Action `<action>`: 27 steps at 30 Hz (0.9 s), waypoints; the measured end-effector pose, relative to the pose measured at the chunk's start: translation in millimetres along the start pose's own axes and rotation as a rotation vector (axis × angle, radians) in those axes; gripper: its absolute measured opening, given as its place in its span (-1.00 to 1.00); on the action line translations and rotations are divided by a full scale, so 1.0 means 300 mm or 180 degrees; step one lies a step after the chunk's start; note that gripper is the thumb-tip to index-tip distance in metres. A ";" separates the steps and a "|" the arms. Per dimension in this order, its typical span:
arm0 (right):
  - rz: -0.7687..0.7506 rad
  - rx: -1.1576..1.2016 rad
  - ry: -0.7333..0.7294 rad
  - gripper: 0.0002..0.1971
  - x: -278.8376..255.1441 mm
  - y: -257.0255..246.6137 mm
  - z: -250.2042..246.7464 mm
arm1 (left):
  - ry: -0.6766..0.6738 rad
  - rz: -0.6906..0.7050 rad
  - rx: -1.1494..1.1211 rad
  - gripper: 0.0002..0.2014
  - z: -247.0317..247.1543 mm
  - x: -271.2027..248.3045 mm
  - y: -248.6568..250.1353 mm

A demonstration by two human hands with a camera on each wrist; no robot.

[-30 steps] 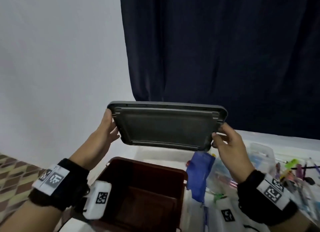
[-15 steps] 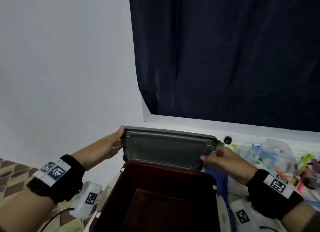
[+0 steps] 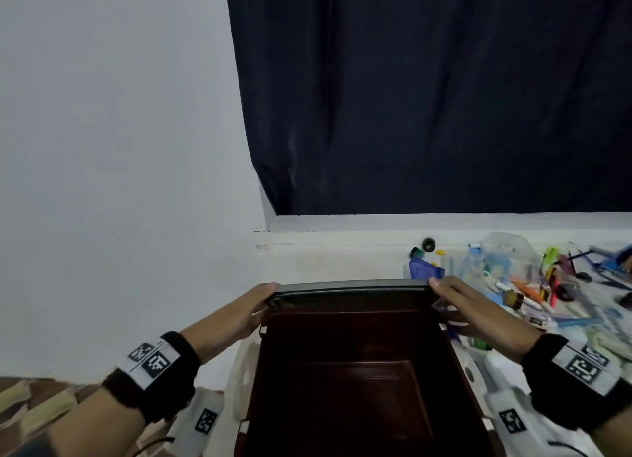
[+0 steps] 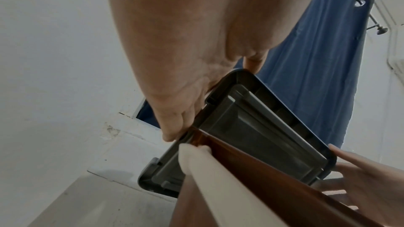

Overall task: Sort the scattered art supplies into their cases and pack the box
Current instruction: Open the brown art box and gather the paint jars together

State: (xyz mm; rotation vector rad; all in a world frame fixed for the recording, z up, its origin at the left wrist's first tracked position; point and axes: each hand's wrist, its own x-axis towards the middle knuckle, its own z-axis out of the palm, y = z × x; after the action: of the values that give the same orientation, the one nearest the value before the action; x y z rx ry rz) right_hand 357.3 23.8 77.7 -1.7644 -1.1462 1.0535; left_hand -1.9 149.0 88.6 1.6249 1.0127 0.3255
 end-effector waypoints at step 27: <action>-0.1297 -0.0920 0.0818 -0.63 -0.339 0.044 -0.148 | 0.0360 0.1541 0.1675 -0.45 0.316 -0.154 0.336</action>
State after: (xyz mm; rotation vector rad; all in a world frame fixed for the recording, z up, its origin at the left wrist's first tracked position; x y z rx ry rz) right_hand 376.4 -82.9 104.9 -1.7168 -1.4641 0.4228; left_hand 79.1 52.5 162.0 2.3582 0.8146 0.5073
